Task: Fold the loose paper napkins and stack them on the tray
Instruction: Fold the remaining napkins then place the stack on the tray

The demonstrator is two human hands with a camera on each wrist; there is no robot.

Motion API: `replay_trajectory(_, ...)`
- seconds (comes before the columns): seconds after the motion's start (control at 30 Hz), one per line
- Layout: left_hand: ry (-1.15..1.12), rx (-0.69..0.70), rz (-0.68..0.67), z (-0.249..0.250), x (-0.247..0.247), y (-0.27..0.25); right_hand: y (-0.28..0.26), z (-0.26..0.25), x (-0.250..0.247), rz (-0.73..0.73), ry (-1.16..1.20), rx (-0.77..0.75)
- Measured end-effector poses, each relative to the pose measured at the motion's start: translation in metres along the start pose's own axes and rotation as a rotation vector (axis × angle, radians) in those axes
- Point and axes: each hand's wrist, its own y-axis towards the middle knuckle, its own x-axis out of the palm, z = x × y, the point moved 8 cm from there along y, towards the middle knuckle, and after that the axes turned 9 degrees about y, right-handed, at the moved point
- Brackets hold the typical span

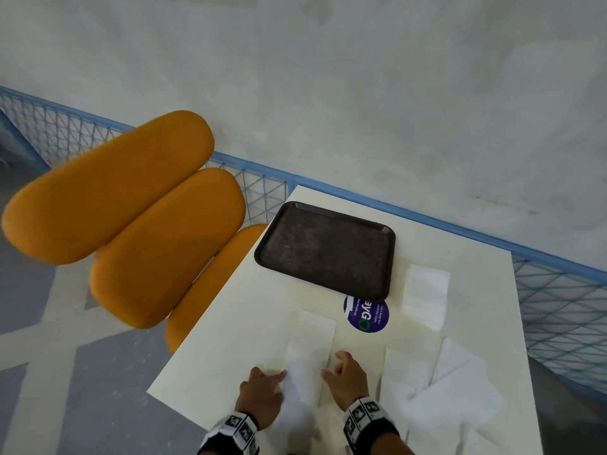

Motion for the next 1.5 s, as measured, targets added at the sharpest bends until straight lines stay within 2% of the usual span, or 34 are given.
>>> replay_trajectory(0.17, 0.084, 0.053, -0.034, -0.003, -0.002, -0.003, 0.005, -0.014, 0.004, 0.123, -0.021, 0.019)
replay_trajectory(0.3, 0.119, 0.059, -0.046, -0.008, 0.002, 0.004, -0.002, -0.029, 0.019, 0.074, -0.206, -0.154)
replay_trajectory(0.37, 0.092, 0.051, -0.074, -0.011, 0.007, 0.002, -0.008, -0.024, 0.027, 0.052, -0.29, -0.188)
replay_trajectory(0.5, 0.058, 0.073, -0.13, -0.017, 0.013, 0.002, -0.013, -0.02, 0.026, 0.113, -0.288, -0.217)
replay_trajectory(0.57, -0.03, 0.062, -0.131, -0.019, 0.007, 0.004, -0.013, -0.021, 0.026, 0.118, -0.272, -0.226)
replay_trajectory(0.67, -0.174, 0.069, -0.07, -0.02, -0.008, 0.002, -0.01, -0.021, 0.024, 0.118, -0.263, -0.206)
replay_trajectory(0.77, -0.266, 0.071, 0.092, -0.025, -0.03, 0.0, -0.009, -0.028, 0.019, 0.098, -0.187, -0.211)
replay_trajectory(0.83, -0.256, 0.145, 0.218, -0.02, -0.047, 0.0, -0.018, -0.039, 0.013, 0.062, -0.091, -0.248)
replay_trajectory(0.9, -0.247, 0.264, 0.276, -0.007, -0.07, -0.003, -0.031, -0.053, 0.005, 0.003, 0.01, -0.295)
replay_trajectory(1.0, -0.258, 0.407, 0.249, 0.014, -0.105, -0.009, -0.05, -0.079, -0.009, -0.119, 0.102, -0.381)
replay_trajectory(1.07, -0.33, 0.447, 0.222, 0.024, -0.126, -0.015, -0.062, -0.098, -0.023, -0.156, 0.126, -0.417)
replay_trajectory(1.27, -0.443, 0.493, 0.303, 0.045, -0.166, -0.031, -0.093, -0.147, -0.056, -0.127, 0.145, -0.522)
replay_trajectory(1.4, -0.401, 0.519, 0.364, 0.065, -0.187, -0.049, -0.107, -0.179, -0.065, -0.017, 0.032, -0.601)
replay_trajectory(1.5, -0.42, 0.546, 0.434, 0.072, -0.2, -0.062, -0.114, -0.191, -0.063, -0.002, -0.016, -0.638)
